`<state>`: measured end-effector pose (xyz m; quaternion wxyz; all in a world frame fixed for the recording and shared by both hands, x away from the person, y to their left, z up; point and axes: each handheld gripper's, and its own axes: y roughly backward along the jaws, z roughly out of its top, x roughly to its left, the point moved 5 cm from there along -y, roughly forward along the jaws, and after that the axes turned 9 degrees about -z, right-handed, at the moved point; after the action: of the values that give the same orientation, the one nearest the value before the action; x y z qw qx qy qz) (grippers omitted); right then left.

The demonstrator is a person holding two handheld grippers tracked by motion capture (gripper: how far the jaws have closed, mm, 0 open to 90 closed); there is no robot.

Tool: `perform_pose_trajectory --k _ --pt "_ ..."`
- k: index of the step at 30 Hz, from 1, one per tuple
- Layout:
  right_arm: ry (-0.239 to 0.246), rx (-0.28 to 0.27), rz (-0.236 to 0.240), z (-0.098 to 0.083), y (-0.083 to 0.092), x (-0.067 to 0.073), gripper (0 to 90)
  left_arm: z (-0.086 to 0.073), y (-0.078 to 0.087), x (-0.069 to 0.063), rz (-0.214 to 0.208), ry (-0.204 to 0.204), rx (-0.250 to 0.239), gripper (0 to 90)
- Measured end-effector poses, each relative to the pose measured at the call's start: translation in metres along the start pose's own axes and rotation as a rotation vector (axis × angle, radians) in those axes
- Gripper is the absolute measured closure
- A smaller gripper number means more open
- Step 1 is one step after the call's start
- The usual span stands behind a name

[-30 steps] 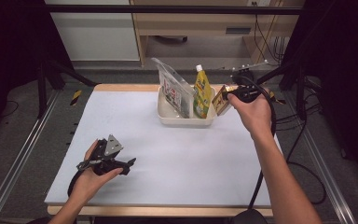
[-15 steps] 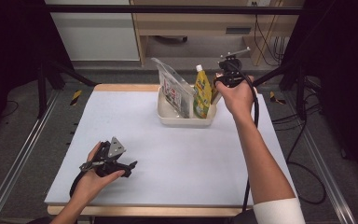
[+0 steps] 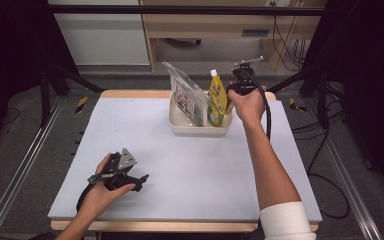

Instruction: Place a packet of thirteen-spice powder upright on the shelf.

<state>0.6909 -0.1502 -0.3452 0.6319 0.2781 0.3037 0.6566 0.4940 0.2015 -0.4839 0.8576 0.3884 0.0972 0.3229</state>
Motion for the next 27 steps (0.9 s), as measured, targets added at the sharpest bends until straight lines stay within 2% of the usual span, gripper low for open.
perform_pose_trajectory --k 2,9,19,20,22,23,27 --pt "-0.005 0.005 -0.005 -0.002 -0.004 -0.002 68.1 0.000 -0.001 0.000 -0.002 -0.011 0.015 8.0" --pt "-0.013 0.031 -0.018 -0.009 -0.015 -0.001 68.1 0.001 -0.003 -0.003 -0.008 -0.006 0.005 8.0" --pt "0.005 0.046 -0.056 -0.012 -0.023 0.003 66.5 0.000 -0.004 -0.004 -0.011 -0.016 0.020 8.0" --pt "0.010 0.050 -0.056 -0.013 -0.025 0.003 66.2 0.001 -0.005 -0.006 -0.016 -0.010 0.012 8.0" --pt "0.005 0.064 -0.051 -0.016 -0.029 0.003 65.4 0.001 -0.005 -0.006 -0.013 -0.024 0.026 8.0" --pt "0.002 0.064 -0.044 -0.018 -0.031 0.003 64.6 0.002 -0.005 -0.006 -0.010 -0.020 0.012 8.0" --pt "0.003 0.026 -0.019 -0.021 -0.031 0.004 56.3 0.001 -0.003 -0.005 -0.006 -0.019 0.013 8.0"
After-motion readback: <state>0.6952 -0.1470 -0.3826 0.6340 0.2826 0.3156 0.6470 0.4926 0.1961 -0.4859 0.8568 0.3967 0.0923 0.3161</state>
